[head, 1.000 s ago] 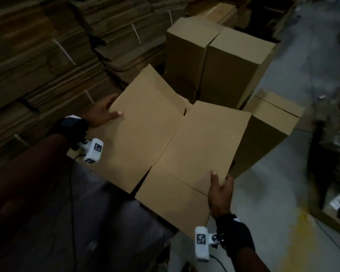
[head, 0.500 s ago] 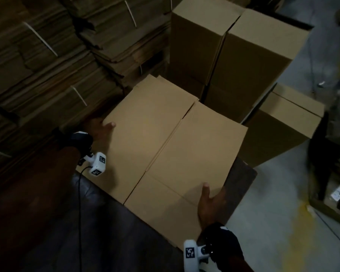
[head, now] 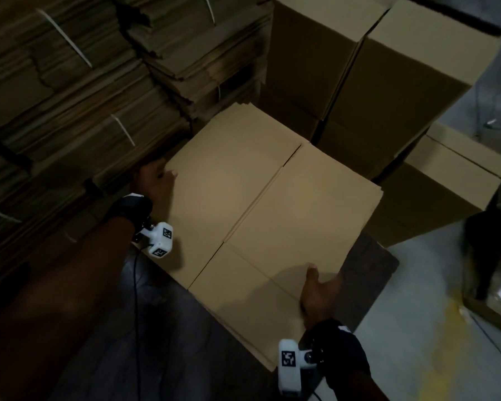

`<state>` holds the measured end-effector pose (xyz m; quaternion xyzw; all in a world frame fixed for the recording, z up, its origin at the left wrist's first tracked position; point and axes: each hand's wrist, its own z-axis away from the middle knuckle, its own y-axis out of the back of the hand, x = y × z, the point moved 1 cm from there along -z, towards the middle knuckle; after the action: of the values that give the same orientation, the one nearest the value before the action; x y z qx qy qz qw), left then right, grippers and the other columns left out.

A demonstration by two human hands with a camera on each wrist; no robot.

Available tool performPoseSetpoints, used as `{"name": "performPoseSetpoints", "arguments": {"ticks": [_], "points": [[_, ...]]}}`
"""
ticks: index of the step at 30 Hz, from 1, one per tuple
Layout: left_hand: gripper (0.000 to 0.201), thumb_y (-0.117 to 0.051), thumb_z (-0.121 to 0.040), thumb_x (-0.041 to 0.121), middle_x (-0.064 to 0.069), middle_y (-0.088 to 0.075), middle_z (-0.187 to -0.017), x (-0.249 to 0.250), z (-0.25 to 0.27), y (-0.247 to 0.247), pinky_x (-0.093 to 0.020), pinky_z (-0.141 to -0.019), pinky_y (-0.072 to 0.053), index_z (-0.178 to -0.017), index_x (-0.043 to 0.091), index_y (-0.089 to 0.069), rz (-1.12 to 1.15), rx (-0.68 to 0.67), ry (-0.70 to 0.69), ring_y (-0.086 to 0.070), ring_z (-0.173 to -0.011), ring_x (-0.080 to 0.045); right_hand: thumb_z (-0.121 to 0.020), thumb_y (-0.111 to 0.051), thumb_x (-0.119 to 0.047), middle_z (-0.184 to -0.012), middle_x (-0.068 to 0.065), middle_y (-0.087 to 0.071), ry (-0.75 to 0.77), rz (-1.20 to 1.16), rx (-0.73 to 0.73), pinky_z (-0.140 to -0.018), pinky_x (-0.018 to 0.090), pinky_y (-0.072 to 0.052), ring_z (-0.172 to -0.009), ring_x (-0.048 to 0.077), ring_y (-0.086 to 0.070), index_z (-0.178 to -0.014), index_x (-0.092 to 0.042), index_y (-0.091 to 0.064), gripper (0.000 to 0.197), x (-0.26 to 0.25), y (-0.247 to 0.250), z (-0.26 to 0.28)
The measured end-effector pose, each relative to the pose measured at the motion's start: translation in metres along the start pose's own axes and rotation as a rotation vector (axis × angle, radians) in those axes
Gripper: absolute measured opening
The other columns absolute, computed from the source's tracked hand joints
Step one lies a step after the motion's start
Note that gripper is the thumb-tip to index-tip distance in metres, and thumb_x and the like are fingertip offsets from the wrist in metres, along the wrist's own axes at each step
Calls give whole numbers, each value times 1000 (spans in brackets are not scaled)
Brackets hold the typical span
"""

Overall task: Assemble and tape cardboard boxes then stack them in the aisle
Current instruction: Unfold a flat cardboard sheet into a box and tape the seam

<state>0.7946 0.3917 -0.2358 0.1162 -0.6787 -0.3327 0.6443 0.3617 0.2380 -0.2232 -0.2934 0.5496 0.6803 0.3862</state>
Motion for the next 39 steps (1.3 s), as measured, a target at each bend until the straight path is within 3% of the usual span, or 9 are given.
{"name": "performPoseSetpoints", "arguments": {"ticks": [3, 6, 9, 12, 17, 20, 29, 35, 39], "points": [[56, -68, -90, 47, 6, -60, -133, 6, 11, 3, -37, -109, -44, -142, 29, -56, -21, -115, 32, -57, -122, -14, -96, -67, -40, -168, 13, -16, -12, 36, -3, -123, 31, -4, -155, 30, -15, -161, -4, -14, 91, 3, 2, 1], [67, -67, -93, 45, -3, -51, -147, 14, 23, 6, -38, -115, -37, -151, 21, -44, -83, -203, 33, -50, -134, -21, -99, -63, -33, -167, 15, -15, -11, 64, -64, -118, 22, -3, -155, 30, -14, -160, -1, -13, 85, -2, 9, 2], [60, -62, -99, 34, -13, -44, -152, 49, 45, 10, -37, -113, -29, -150, 10, -42, -257, -245, -54, -39, -141, -32, -100, -63, -33, -165, 19, -21, 5, 75, -119, -119, 27, -11, -152, 33, -21, -158, 3, -19, 81, -6, 15, 1], [55, -63, -98, 34, -16, -51, -145, 82, 94, -1, -42, -111, -38, -145, 12, -47, -233, -241, -164, -50, -131, -34, -97, -63, -39, -164, 18, -27, 42, 96, -108, -120, 42, -23, -149, 35, -27, -158, -3, -26, 79, -12, 26, 1], [41, -67, -95, 26, -8, -66, -126, 112, 220, -43, -14, -88, -42, -132, 7, -61, -7, -279, -297, -65, -102, -19, -92, -60, -42, -149, 21, -47, 262, 132, -128, -112, 46, -34, -137, 38, -44, -147, -1, -43, 71, -14, 57, -12], [45, -59, -92, 39, -3, -68, -122, 128, 279, -73, -23, -88, -48, -127, 12, -65, -16, -323, -325, -64, -103, -16, -96, -67, -24, -139, 23, -55, 369, 179, -156, -106, 47, -40, -128, 39, -50, -141, 1, -50, 54, -12, 86, -28], [25, -55, -95, 36, -1, -72, -100, 205, 418, -182, -36, -73, -54, -106, 19, -70, -25, -411, -460, -67, -87, -22, -92, -58, -36, -115, 14, -65, 491, 169, -46, -89, 51, -53, -108, 35, -61, -119, -7, -63, 40, 27, 201, -105], [30, -57, -94, 36, 1, -73, -107, 284, 494, -278, -32, -83, -55, -112, 17, -72, 66, -429, -411, -68, -94, -13, -95, -61, -31, -118, 10, -68, 507, 137, 15, -94, 46, -52, -112, 30, -61, -122, -8, -63, 35, 64, 298, -182], [31, -53, -98, 38, 4, -72, -105, 348, 523, -333, -25, -76, -55, -113, 19, -71, 58, -493, -505, -64, -88, -6, -95, -63, -27, -119, 10, -68, 515, 121, 73, -94, 43, -50, -112, 30, -61, -123, -8, -63, 34, 72, 344, -239]]}}
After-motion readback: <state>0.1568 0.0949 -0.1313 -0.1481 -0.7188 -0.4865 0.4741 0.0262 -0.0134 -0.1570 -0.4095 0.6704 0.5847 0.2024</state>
